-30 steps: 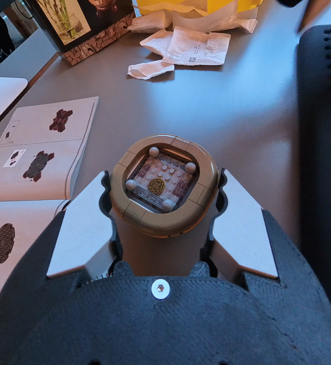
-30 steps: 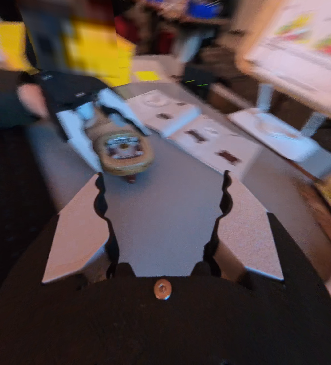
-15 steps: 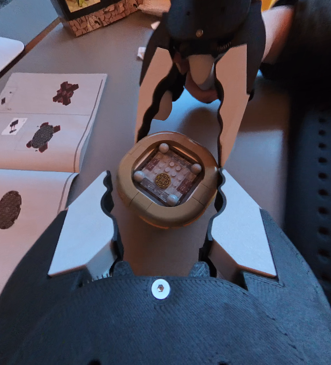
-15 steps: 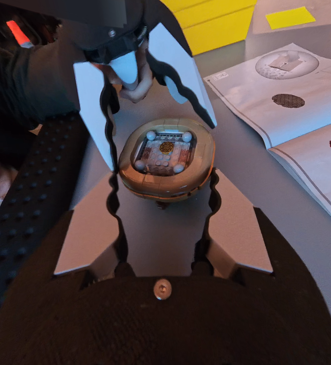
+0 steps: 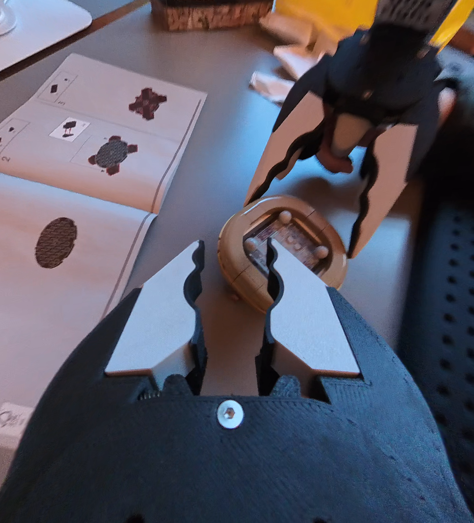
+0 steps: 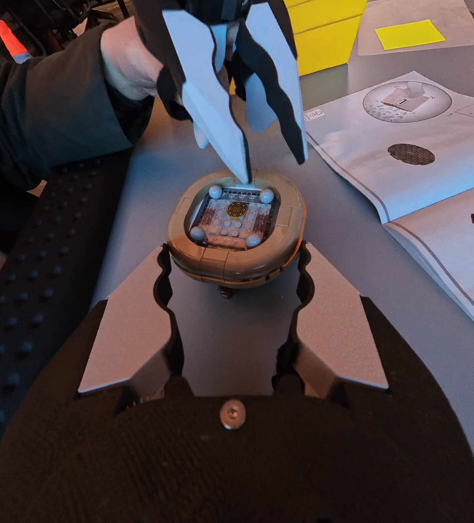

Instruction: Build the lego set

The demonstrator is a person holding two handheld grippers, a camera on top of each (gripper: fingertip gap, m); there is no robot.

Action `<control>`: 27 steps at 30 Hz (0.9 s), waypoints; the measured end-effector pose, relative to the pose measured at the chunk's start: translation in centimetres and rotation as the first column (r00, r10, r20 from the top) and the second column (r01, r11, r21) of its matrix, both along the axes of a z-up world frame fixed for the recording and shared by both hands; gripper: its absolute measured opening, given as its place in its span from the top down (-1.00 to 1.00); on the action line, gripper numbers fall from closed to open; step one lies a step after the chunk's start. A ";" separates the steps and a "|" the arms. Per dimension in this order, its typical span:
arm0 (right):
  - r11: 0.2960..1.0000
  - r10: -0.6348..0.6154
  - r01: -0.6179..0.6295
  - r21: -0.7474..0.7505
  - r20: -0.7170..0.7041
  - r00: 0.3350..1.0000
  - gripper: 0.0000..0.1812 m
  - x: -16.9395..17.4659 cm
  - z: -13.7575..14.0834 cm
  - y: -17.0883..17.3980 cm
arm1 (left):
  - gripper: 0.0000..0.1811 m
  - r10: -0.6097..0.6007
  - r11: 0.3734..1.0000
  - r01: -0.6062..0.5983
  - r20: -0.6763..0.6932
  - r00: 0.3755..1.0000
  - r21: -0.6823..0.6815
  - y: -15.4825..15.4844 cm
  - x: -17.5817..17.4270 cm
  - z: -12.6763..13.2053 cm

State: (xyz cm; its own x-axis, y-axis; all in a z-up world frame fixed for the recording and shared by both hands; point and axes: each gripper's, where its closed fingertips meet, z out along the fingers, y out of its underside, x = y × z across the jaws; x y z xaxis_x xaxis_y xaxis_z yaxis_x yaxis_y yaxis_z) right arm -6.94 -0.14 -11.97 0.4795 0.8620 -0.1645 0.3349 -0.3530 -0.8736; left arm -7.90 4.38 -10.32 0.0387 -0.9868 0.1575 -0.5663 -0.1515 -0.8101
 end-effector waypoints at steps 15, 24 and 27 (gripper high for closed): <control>0.987 -0.151 0.141 0.082 0.128 0.980 -0.21 -1.0 0.2 1.1 | 0.74 0.027 0.998 -0.019 -0.118 0.993 0.068 -0.6 -0.2 -1.3; 0.989 -0.140 0.133 0.064 0.130 0.982 -0.15 -1.7 -0.2 0.9 | 0.79 0.042 0.993 -0.028 -0.125 0.991 0.114 -0.6 -0.3 -1.1; 0.988 -0.146 0.139 0.065 0.134 0.980 -0.15 -1.7 -0.2 0.9 | 0.80 0.055 0.990 -0.036 -0.136 0.989 0.140 -0.6 -0.3 -1.2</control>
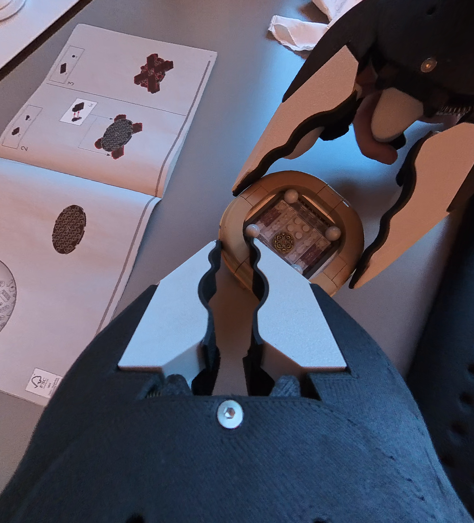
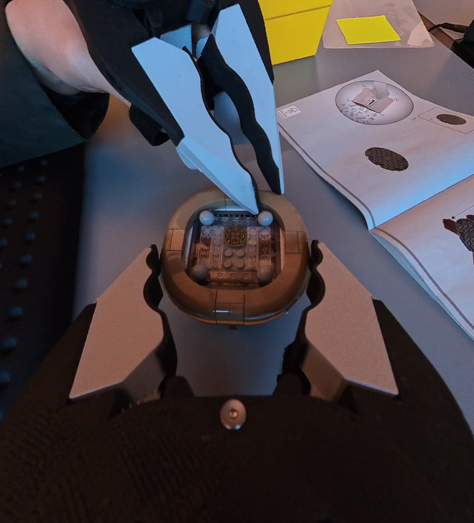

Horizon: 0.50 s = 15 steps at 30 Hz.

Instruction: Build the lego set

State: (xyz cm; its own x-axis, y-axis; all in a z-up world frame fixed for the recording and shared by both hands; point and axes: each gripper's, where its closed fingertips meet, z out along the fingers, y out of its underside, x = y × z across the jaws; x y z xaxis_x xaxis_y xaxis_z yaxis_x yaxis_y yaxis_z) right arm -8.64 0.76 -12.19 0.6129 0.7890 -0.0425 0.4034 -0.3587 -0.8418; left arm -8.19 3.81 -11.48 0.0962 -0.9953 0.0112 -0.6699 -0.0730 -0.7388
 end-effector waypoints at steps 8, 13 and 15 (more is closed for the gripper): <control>1.000 -0.021 0.021 -0.005 0.020 1.000 -0.15 0.0 -0.1 0.1 | 0.83 0.052 0.997 -0.052 -0.004 0.999 -0.048 0.2 0.1 0.1; 1.000 -0.019 0.019 0.002 0.026 0.999 -0.15 -0.1 -0.1 0.1 | 0.84 0.068 0.992 -0.067 0.008 0.998 -0.110 0.2 0.0 0.3; 1.000 -0.020 0.020 0.008 0.034 0.999 -0.15 -0.1 -0.1 0.1 | 0.84 0.074 0.990 -0.072 0.009 0.997 -0.122 0.2 -0.1 0.4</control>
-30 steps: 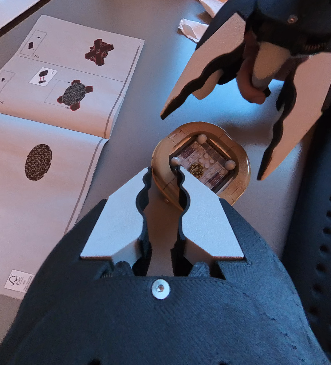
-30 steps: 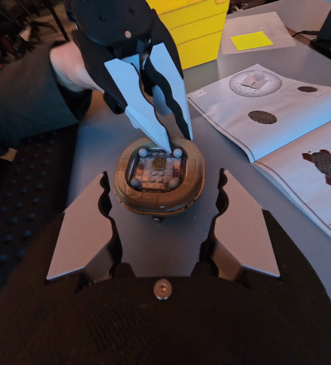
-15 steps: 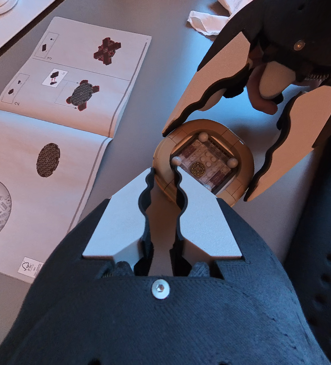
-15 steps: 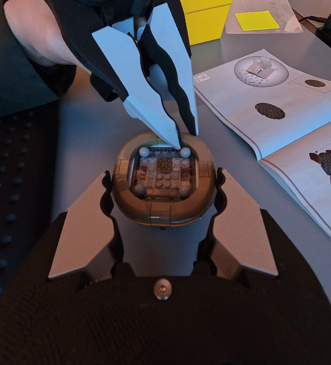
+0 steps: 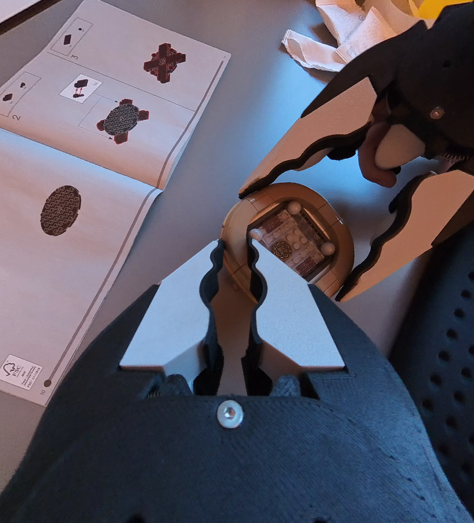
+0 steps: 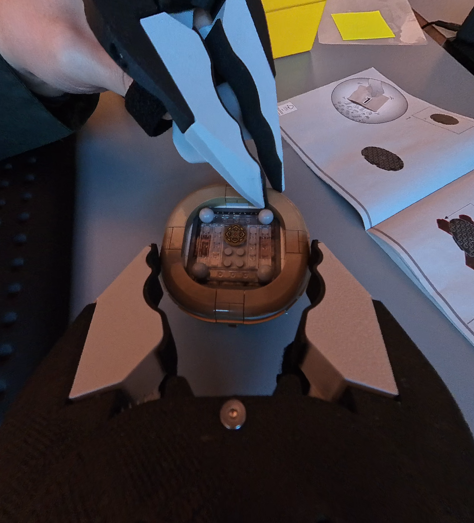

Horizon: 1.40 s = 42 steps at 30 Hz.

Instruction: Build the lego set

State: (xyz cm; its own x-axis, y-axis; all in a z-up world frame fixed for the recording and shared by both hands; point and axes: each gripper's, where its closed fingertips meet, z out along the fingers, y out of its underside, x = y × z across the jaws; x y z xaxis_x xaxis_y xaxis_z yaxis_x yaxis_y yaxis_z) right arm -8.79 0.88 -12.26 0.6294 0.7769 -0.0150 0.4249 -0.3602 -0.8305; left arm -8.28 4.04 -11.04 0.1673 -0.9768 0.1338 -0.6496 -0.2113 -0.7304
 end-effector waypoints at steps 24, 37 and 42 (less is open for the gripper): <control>0.997 0.068 -0.068 -0.029 -0.005 0.998 -0.15 0.1 -0.2 -0.8 | 0.74 -0.210 0.936 0.193 0.025 0.977 0.294 -2.5 1.0 0.6; 0.984 0.178 -0.177 0.025 -0.234 0.956 0.65 4.4 5.7 -3.0 | -0.31 -0.373 0.916 0.337 0.153 0.915 0.215 -5.5 2.3 0.4; 0.998 0.059 -0.060 -0.021 -0.074 0.996 0.72 3.5 2.9 -1.9 | -0.21 -0.399 0.879 0.375 0.026 0.916 0.293 -6.7 3.3 -2.3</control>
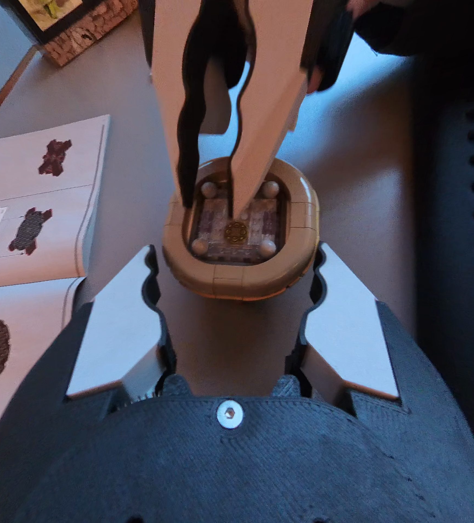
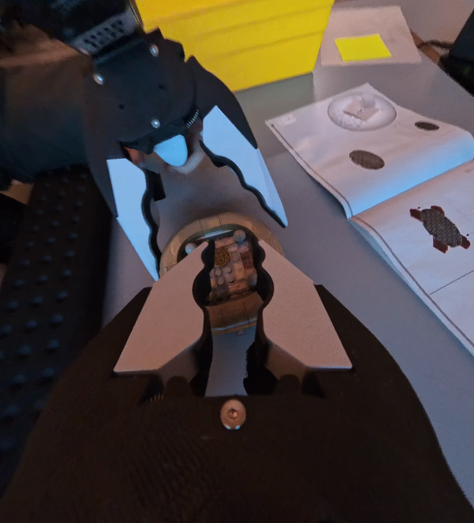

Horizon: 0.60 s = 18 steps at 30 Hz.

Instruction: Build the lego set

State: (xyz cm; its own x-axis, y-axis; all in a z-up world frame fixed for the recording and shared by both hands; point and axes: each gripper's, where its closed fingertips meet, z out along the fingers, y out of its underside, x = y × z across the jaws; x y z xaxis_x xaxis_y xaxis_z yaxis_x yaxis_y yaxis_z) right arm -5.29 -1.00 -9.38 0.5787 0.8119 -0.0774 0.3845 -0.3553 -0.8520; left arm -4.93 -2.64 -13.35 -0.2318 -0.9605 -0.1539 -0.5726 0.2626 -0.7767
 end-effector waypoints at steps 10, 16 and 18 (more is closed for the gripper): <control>0.987 -0.159 0.159 -0.006 0.013 0.987 0.80 0.9 -0.7 2.0 | -0.16 0.220 0.976 -0.220 0.005 0.976 -0.010 1.4 2.0 0.0; 0.990 -0.139 0.140 -0.008 0.112 0.984 0.80 0.6 -1.1 2.4 | -0.16 0.244 0.970 -0.244 -0.008 0.970 -0.008 1.4 2.2 0.0; 0.989 -0.141 0.147 -0.031 0.158 0.977 0.80 0.6 -1.4 2.5 | -0.16 0.248 0.969 -0.249 -0.011 0.969 -0.006 1.4 2.2 0.0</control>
State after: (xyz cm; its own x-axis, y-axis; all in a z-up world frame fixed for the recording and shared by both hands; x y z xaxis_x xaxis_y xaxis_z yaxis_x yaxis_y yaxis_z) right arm -4.67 1.48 -10.81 0.6969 0.7171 -0.0100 0.4532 -0.4511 -0.7689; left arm -2.74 -1.22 -13.39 0.0128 -0.9893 -0.1454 -0.6269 0.1053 -0.7720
